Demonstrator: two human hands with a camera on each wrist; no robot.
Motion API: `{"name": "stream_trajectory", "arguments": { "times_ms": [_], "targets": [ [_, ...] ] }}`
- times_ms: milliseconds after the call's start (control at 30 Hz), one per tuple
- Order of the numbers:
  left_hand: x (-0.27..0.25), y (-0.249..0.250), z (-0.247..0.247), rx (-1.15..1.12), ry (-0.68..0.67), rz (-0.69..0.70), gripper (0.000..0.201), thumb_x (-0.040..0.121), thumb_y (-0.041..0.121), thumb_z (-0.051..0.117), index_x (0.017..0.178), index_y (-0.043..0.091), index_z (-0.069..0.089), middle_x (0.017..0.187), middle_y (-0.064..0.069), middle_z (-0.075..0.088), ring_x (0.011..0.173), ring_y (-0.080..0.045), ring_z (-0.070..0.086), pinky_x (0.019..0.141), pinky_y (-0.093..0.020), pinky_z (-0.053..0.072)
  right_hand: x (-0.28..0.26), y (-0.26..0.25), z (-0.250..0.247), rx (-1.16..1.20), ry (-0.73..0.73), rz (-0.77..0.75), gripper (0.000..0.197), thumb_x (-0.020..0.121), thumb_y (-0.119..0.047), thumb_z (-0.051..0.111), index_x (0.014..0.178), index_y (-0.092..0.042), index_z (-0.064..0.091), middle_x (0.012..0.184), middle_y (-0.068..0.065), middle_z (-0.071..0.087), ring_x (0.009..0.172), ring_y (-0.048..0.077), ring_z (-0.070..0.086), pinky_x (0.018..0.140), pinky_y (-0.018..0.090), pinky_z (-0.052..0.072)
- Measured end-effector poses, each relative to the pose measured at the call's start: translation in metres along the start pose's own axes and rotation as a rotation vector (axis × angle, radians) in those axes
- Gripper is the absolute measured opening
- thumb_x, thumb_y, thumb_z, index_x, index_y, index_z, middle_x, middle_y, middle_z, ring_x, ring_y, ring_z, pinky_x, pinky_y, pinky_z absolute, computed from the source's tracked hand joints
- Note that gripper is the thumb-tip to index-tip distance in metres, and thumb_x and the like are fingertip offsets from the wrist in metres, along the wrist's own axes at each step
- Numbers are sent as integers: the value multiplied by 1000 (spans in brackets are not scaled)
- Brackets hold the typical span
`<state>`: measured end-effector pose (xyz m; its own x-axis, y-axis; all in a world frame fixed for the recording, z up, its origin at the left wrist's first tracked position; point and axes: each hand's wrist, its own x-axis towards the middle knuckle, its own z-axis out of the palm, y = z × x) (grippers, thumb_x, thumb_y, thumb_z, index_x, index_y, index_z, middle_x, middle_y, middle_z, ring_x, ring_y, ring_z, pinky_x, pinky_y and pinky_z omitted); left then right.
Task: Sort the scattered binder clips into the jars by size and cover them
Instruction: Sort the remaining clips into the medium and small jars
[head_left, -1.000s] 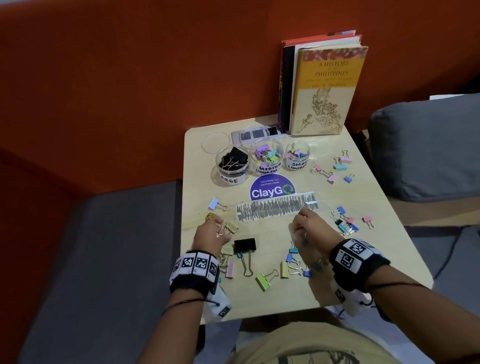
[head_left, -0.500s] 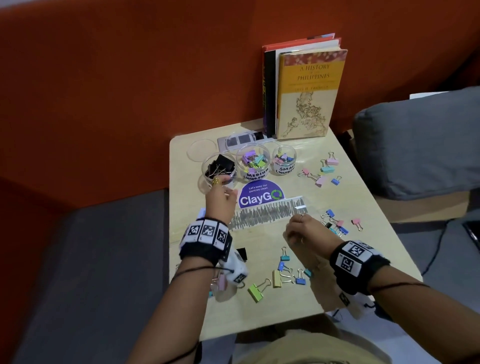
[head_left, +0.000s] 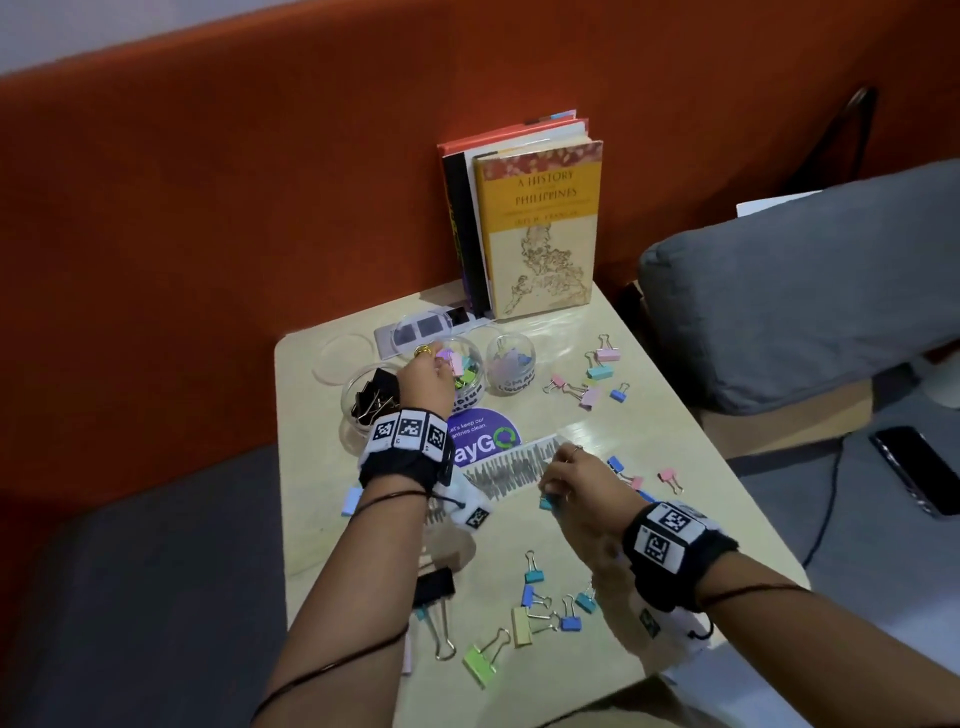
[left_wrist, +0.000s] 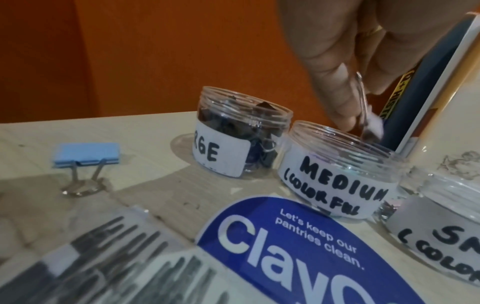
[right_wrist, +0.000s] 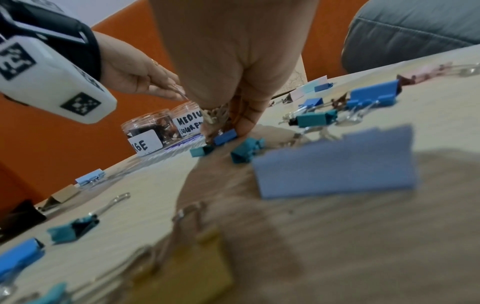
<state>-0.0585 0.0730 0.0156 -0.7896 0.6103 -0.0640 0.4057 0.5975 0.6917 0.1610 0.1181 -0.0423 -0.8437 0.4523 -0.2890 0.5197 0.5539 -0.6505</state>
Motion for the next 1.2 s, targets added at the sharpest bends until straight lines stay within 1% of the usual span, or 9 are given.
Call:
{"name": "stream_trajectory", "arguments": {
  "times_ms": [67, 167, 300, 433, 600, 800, 933, 1067, 1200],
  "targets": [
    [0, -3, 5, 66, -59, 36, 36, 94, 5, 44, 129, 1, 53, 128, -19, 59, 105, -35, 60, 95, -37, 46, -3, 5, -2, -10, -39, -41, 17, 84, -15, 59, 100, -12, 62, 112, 8, 49, 99, 20, 50, 89, 31, 46],
    [-5, -10, 10, 157, -113, 127, 36, 94, 5, 45, 128, 5, 56, 131, -16, 57, 115, -31, 56, 101, -32, 41, -4, 11, -2, -112, -67, -112, 23, 78, -15, 66, 100, -16, 58, 109, 3, 46, 94, 15, 45, 85, 30, 48],
    [-11, -22, 16, 277, -164, 152, 31, 94, 7, 45, 116, -1, 64, 124, -17, 61, 110, -31, 58, 99, -35, 45, 2, 3, 0, -118, -34, -72, 16, 83, -3, 51, 96, -8, 57, 101, 8, 49, 96, 25, 50, 81, 30, 46],
    [-14, -25, 15, 290, -180, 138, 32, 93, 9, 46, 119, -1, 62, 123, -18, 60, 110, -31, 57, 99, -35, 44, 6, -4, -3, -249, -109, -94, 23, 90, -8, 44, 110, -4, 55, 117, 14, 45, 109, 27, 46, 92, 33, 43],
    [-17, -27, 13, 268, -193, 193, 36, 93, 8, 48, 128, 5, 57, 134, -14, 54, 123, -27, 50, 106, -31, 36, 11, -5, -2, -433, -154, -154, 31, 95, -13, 38, 121, -1, 46, 125, 16, 44, 115, 29, 44, 97, 36, 42],
    [-17, -29, 12, 300, -214, 205, 38, 94, 10, 46, 132, 7, 53, 135, -14, 53, 123, -28, 49, 105, -30, 36, 18, -13, -2, -448, -153, -194, 31, 94, -20, 31, 114, -1, 46, 115, 21, 51, 108, 33, 48, 94, 42, 46],
    [-17, -29, 15, 325, -238, 163, 41, 94, 5, 41, 134, 3, 50, 137, -18, 50, 125, -30, 48, 107, -32, 36, 27, -19, -1, -487, -180, -127, 35, 96, -24, 28, 109, 1, 49, 110, 23, 54, 99, 35, 51, 87, 43, 48],
    [-15, -30, 18, 314, -243, 132, 41, 91, 2, 40, 130, 0, 53, 137, -19, 49, 125, -31, 47, 108, -36, 37, 44, -23, -16, -471, -265, -73, 29, 89, -11, 48, 114, 2, 48, 114, 24, 52, 101, 37, 54, 84, 37, 45],
    [-15, -28, 16, 286, -258, 102, 41, 88, 0, 42, 127, -2, 55, 134, -18, 50, 122, -31, 48, 104, -36, 41, 55, -17, -27, -316, -218, -56, 17, 81, -8, 55, 96, -1, 59, 98, 19, 63, 89, 31, 57, 69, 24, 35]
  ]
}}
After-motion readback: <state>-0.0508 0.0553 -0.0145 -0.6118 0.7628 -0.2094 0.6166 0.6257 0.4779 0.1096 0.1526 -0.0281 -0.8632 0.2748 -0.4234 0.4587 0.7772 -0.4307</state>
